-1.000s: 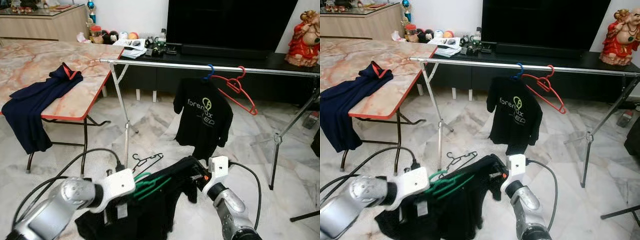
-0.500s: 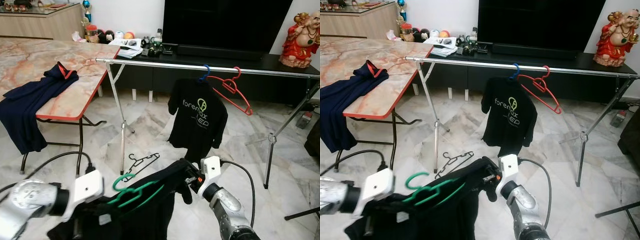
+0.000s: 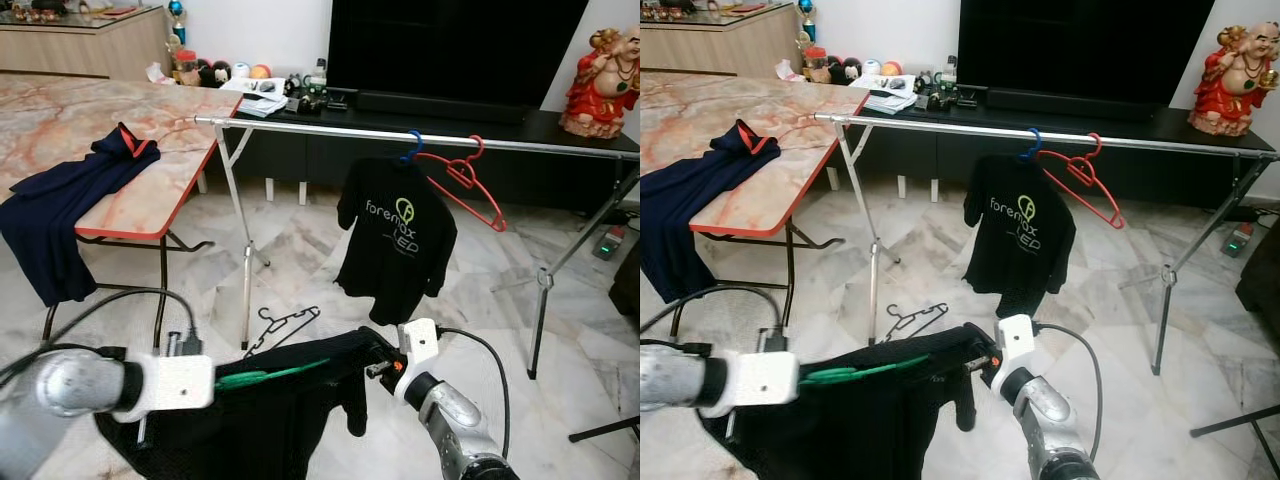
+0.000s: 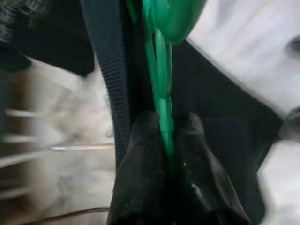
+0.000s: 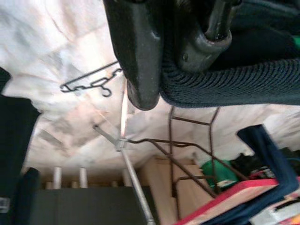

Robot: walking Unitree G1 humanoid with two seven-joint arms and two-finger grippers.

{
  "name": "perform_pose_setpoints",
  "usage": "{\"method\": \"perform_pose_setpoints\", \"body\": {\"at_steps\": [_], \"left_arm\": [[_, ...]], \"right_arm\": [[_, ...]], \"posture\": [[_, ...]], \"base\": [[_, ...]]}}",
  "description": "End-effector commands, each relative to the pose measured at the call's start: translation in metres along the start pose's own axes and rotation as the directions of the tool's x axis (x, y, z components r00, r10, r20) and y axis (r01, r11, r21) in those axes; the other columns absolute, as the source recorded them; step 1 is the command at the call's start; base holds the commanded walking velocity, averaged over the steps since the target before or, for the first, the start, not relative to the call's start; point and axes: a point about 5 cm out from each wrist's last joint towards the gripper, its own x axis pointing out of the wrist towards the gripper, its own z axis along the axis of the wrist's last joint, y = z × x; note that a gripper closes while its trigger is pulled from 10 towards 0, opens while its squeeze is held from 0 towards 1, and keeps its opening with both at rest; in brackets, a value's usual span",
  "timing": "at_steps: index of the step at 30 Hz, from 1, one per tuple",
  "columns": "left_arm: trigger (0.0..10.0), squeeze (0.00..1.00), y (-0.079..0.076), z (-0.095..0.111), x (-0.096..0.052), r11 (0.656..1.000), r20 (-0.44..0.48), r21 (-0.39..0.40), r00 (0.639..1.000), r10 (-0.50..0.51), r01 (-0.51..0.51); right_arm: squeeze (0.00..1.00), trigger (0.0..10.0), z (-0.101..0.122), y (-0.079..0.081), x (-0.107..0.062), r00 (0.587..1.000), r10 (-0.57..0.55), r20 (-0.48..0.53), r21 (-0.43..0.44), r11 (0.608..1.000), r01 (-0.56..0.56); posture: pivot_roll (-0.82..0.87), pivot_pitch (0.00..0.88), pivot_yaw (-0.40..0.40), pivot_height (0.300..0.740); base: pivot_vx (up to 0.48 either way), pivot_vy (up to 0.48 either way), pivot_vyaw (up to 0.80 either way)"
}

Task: Hang hanger

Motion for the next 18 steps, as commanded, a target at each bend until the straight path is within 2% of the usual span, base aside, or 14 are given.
{"method": "perform_pose_setpoints", "body": {"at_steps": [1,3,6,7,8,9,11,16,18], "left_arm": [[10.0,0.0,-0.001,-0.013,0.003,0.996,-0.098,0.078,0.994,0.04,-0.032],[10.0,0.0,-0.001,-0.007,0.007,0.99,-0.041,0.129,0.997,0.064,-0.058],[10.0,0.0,-0.002,0.002,0.003,0.992,0.04,0.111,0.998,0.05,-0.054],[10.0,0.0,-0.002,0.002,0.003,0.992,0.04,0.111,0.998,0.05,-0.054],[10.0,0.0,0.003,0.005,-0.004,0.983,0.085,0.151,0.992,0.093,-0.105],[10.0,0.0,0.003,0.005,-0.004,0.983,0.085,0.151,0.992,0.093,-0.105],[10.0,0.0,0.001,0.016,-0.014,0.975,0.241,0.147,0.962,0.13,-0.168],[10.0,0.0,-0.006,0.013,-0.02,0.963,0.283,0.186,0.949,0.137,-0.194],[10.0,0.0,-0.005,0.017,-0.025,0.949,0.353,0.185,0.918,0.18,-0.257]], "right_arm": [[0.0,0.0,0.009,-0.024,-0.01,0.988,-0.145,0.047,0.039,0.989,0.143],[0.0,0.0,0.009,-0.023,-0.009,0.988,-0.148,0.044,0.04,0.988,0.146],[0.0,0.0,0.009,-0.026,-0.01,0.986,-0.165,0.028,0.035,0.986,0.164],[0.0,0.0,0.009,-0.026,-0.01,0.986,-0.165,0.028,0.035,0.986,0.164],[0.0,0.0,0.007,-0.031,-0.013,0.981,-0.196,-0.002,0.021,0.98,0.196],[0.0,0.0,0.007,-0.031,-0.013,0.981,-0.196,-0.002,0.021,0.98,0.196],[0.0,0.0,0.005,-0.039,-0.019,0.973,-0.229,-0.031,0.009,0.973,0.23],[0.0,0.0,0.004,-0.043,-0.022,0.969,-0.242,-0.04,0.007,0.97,0.242],[0.0,0.0,0.001,-0.045,-0.025,0.968,-0.245,-0.052,0.003,0.969,0.245]], "posture": [[0.15,0.018,-0.062,0.74],[0.14,0.017,-0.061,0.74],[0.15,0.017,-0.062,0.74],[0.15,0.017,-0.062,0.74],[0.16,0.017,-0.063,0.74],[0.16,0.017,-0.063,0.74],[0.16,0.017,-0.064,0.74],[0.16,0.012,-0.057,0.74],[0.17,0.011,-0.057,0.74]], "base": [[0.0,0.0,0.0],[0.0,0.0,0.0],[0.0,0.0,0.0],[0.0,0.0,0.0],[0.0,0.0,0.0],[0.0,0.0,0.0],[0.0,0.0,0.0],[0.0,0.0,0.0],[0.0,0.0,0.0]]}}
